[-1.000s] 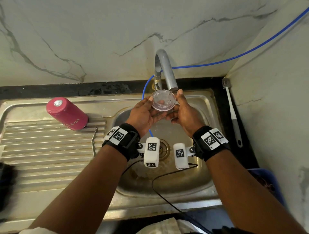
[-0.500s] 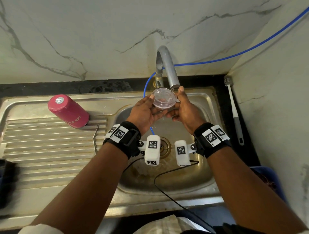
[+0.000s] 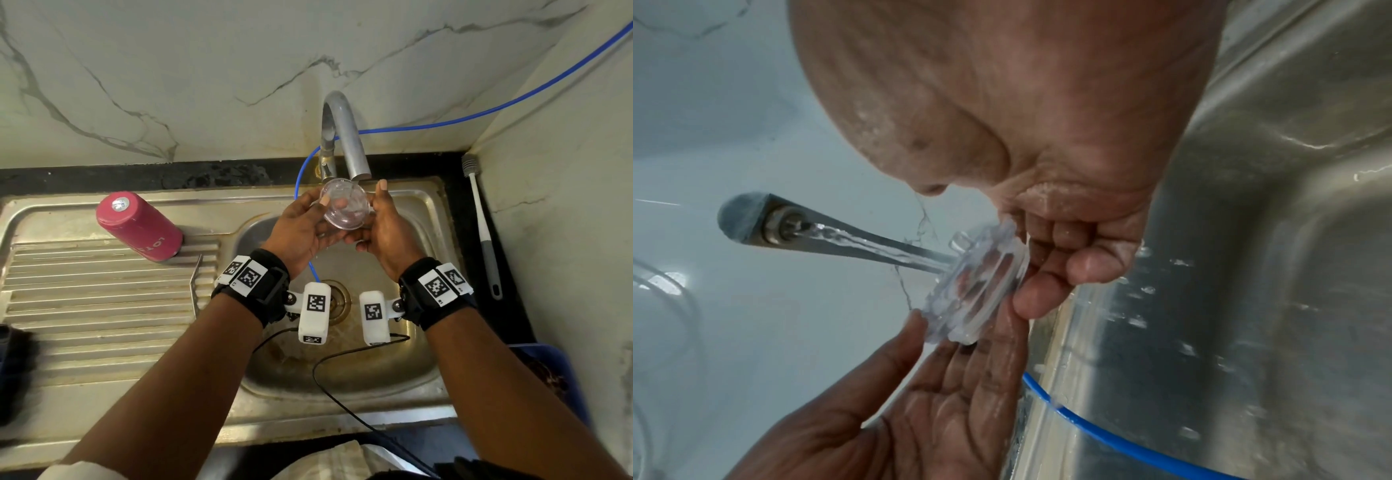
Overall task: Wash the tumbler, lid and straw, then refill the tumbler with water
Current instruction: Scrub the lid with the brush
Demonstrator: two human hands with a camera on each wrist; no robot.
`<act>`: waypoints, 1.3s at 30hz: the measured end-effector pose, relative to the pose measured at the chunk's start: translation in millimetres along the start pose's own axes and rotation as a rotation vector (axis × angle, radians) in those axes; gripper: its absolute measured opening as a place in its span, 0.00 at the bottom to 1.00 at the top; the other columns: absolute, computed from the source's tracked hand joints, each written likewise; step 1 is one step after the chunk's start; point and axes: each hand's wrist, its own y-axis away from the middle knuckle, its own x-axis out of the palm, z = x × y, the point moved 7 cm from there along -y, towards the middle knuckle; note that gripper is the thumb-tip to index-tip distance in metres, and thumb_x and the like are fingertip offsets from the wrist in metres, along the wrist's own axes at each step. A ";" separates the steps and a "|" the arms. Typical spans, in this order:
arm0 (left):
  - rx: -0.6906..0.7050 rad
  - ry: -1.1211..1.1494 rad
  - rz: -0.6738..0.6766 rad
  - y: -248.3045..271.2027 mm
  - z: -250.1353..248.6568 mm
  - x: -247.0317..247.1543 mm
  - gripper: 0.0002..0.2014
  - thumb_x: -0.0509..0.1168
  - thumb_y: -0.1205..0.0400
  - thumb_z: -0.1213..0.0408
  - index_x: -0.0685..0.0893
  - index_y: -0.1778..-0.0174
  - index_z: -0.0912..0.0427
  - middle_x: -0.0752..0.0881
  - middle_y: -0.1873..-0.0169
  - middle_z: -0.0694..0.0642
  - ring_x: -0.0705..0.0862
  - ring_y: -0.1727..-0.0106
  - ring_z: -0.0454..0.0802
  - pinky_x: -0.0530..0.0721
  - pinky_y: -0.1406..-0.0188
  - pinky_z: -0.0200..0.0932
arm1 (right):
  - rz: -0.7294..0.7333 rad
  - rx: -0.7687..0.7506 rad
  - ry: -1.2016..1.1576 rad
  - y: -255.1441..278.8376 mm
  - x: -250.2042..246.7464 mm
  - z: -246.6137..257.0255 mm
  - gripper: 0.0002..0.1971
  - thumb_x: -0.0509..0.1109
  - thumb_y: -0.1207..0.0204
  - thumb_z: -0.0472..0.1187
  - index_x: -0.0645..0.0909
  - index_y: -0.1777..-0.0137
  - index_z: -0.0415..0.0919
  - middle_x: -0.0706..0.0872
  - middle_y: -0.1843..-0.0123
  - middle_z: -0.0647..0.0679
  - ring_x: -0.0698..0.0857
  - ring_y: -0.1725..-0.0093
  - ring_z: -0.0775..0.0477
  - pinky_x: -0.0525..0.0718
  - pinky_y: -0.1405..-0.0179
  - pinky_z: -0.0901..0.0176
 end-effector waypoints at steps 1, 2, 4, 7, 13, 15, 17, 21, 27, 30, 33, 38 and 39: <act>0.004 -0.012 0.010 0.0 0.7 0.9 0.18 0.60 0.07 0.65 0.77 0.21 0.61 0.91 0.38 0.62 0.92 0.42 0.59 0.92 0.41 0.54 | -0.004 -0.003 -0.006 0.9 -1.0 -1.2 0.36 0.43 0.09 0.69 0.86 0.32 0.46 0.92 0.51 0.38 0.86 0.58 0.46 0.79 0.58 0.53; 0.007 -0.022 0.019 0.1 1.9 1.8 0.18 0.61 0.07 0.65 0.78 0.21 0.61 0.91 0.38 0.62 0.92 0.42 0.59 0.91 0.41 0.54 | -0.007 -0.006 -0.010 2.1 -2.0 -1.8 0.35 0.43 0.09 0.69 0.86 0.32 0.47 0.93 0.51 0.38 0.86 0.58 0.46 0.79 0.58 0.53; 0.011 -0.039 0.029 0.7 5.6 2.1 0.20 0.62 0.08 0.65 0.77 0.19 0.61 0.89 0.33 0.64 0.91 0.40 0.61 0.89 0.37 0.56 | -0.016 -0.009 -0.002 4.4 -4.8 -2.8 0.35 0.43 0.09 0.69 0.88 0.34 0.50 0.94 0.50 0.40 0.86 0.58 0.47 0.79 0.57 0.53; 0.010 -0.055 0.060 2.4 10.8 2.1 0.22 0.63 0.09 0.66 0.76 0.17 0.59 0.86 0.28 0.66 0.89 0.35 0.63 0.90 0.36 0.56 | -0.028 -0.017 0.033 8.3 -8.4 -4.0 0.35 0.43 0.09 0.69 0.89 0.35 0.52 0.95 0.49 0.43 0.88 0.55 0.47 0.79 0.56 0.53; 0.001 -0.068 0.089 7.2 15.3 2.2 0.20 0.62 0.09 0.68 0.78 0.19 0.57 0.86 0.27 0.64 0.88 0.35 0.60 0.91 0.38 0.53 | -0.010 -0.019 0.039 9.7 -8.0 -18.2 0.39 0.42 0.11 0.73 0.87 0.29 0.50 0.96 0.47 0.43 0.90 0.54 0.48 0.80 0.53 0.49; -0.005 -0.076 0.082 7.6 16.8 -0.1 0.20 0.61 0.08 0.67 0.79 0.19 0.57 0.86 0.27 0.64 0.88 0.33 0.60 0.91 0.38 0.52 | -0.001 -0.016 0.029 9.9 -7.5 -21.3 0.39 0.42 0.11 0.73 0.87 0.29 0.50 0.95 0.47 0.42 0.89 0.55 0.48 0.79 0.56 0.51; -0.007 -0.075 0.069 7.4 17.7 -2.6 0.20 0.62 0.08 0.67 0.79 0.19 0.57 0.86 0.27 0.63 0.86 0.29 0.63 0.90 0.37 0.53 | 0.003 -0.014 0.028 9.6 -6.9 -21.8 0.39 0.42 0.11 0.72 0.87 0.31 0.49 0.95 0.47 0.42 0.88 0.56 0.48 0.79 0.58 0.52; -0.005 -0.052 0.050 6.2 16.2 -4.6 0.21 0.63 0.09 0.67 0.78 0.18 0.58 0.85 0.26 0.63 0.83 0.25 0.67 0.89 0.33 0.57 | 0.012 -0.007 0.041 7.8 -5.2 -19.4 0.39 0.41 0.11 0.72 0.86 0.28 0.48 0.94 0.46 0.42 0.88 0.55 0.49 0.78 0.56 0.52; 0.021 -0.038 0.030 3.4 13.4 -7.4 0.20 0.63 0.09 0.67 0.78 0.19 0.62 0.86 0.28 0.66 0.88 0.33 0.62 0.91 0.37 0.55 | 0.024 -0.008 0.050 9.1 -1.7 -10.9 0.37 0.40 0.09 0.70 0.86 0.28 0.51 0.95 0.46 0.44 0.89 0.54 0.48 0.79 0.56 0.53; 0.082 -0.077 0.029 1.4 10.0 -8.0 0.19 0.66 0.11 0.69 0.80 0.23 0.66 0.89 0.33 0.66 0.90 0.37 0.59 0.92 0.39 0.52 | 0.035 0.021 0.004 9.9 0.0 -10.5 0.39 0.40 0.10 0.72 0.86 0.29 0.50 0.96 0.46 0.42 0.90 0.51 0.44 0.82 0.53 0.50; 0.208 -0.199 0.054 -0.3 3.0 -6.1 0.20 0.74 0.18 0.73 0.83 0.30 0.70 0.90 0.38 0.66 0.89 0.36 0.65 0.88 0.33 0.59 | 0.041 0.047 -0.057 9.4 2.0 -12.3 0.38 0.43 0.11 0.72 0.85 0.29 0.47 0.95 0.44 0.41 0.92 0.49 0.39 0.84 0.54 0.49; 0.341 -0.587 0.087 0.6 -0.5 -1.5 0.18 0.80 0.26 0.77 0.89 0.40 0.70 0.93 0.44 0.65 0.91 0.40 0.63 0.90 0.37 0.57 | 0.152 0.095 -0.161 7.5 19.2 -12.7 0.40 0.43 0.12 0.73 0.90 0.35 0.49 0.95 0.45 0.42 0.92 0.50 0.45 0.88 0.54 0.52; 0.351 -0.636 0.093 1.7 -1.0 -0.1 0.17 0.80 0.26 0.78 0.90 0.41 0.69 0.93 0.45 0.63 0.92 0.42 0.60 0.90 0.38 0.53 | 0.149 0.094 -0.170 4.9 21.1 -13.2 0.38 0.43 0.11 0.73 0.89 0.33 0.50 0.95 0.45 0.43 0.92 0.48 0.46 0.88 0.50 0.50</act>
